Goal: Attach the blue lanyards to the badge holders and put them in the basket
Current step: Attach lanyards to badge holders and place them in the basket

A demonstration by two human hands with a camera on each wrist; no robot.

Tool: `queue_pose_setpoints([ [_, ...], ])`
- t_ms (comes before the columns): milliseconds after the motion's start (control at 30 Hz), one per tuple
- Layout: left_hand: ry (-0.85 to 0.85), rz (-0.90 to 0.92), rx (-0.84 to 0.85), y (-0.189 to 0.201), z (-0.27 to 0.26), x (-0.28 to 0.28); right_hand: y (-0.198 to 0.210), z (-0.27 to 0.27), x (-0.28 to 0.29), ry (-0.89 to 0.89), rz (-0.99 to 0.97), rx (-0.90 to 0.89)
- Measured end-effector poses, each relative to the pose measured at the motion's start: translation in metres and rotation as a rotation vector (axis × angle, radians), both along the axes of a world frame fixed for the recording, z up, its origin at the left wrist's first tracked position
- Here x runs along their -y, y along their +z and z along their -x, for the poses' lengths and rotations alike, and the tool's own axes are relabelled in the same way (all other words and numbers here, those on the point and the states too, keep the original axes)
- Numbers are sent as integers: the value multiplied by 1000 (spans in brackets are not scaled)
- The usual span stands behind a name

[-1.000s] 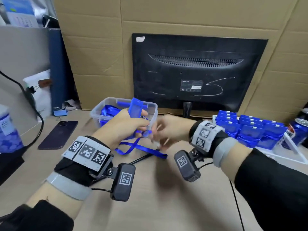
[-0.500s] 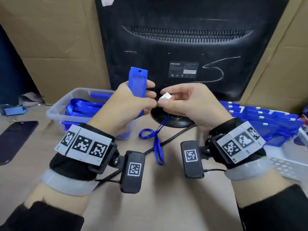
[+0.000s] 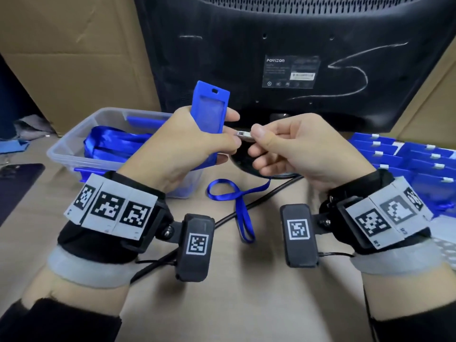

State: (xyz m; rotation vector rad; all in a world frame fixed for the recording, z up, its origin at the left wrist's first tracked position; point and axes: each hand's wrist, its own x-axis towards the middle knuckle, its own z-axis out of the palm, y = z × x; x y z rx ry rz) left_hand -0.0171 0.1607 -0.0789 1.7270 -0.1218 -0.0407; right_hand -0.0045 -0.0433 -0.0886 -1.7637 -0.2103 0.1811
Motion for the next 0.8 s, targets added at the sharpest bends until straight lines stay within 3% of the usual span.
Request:
queue_pose_setpoints([
  [267, 50, 13, -30, -1, 0, 6, 1, -1, 0, 20, 74, -45],
  [633, 33, -22, -10, 0, 1, 5, 1, 1, 4, 98, 212, 37],
  [800, -19, -59, 31, 2, 6, 6, 2, 3, 3, 221, 99, 2],
])
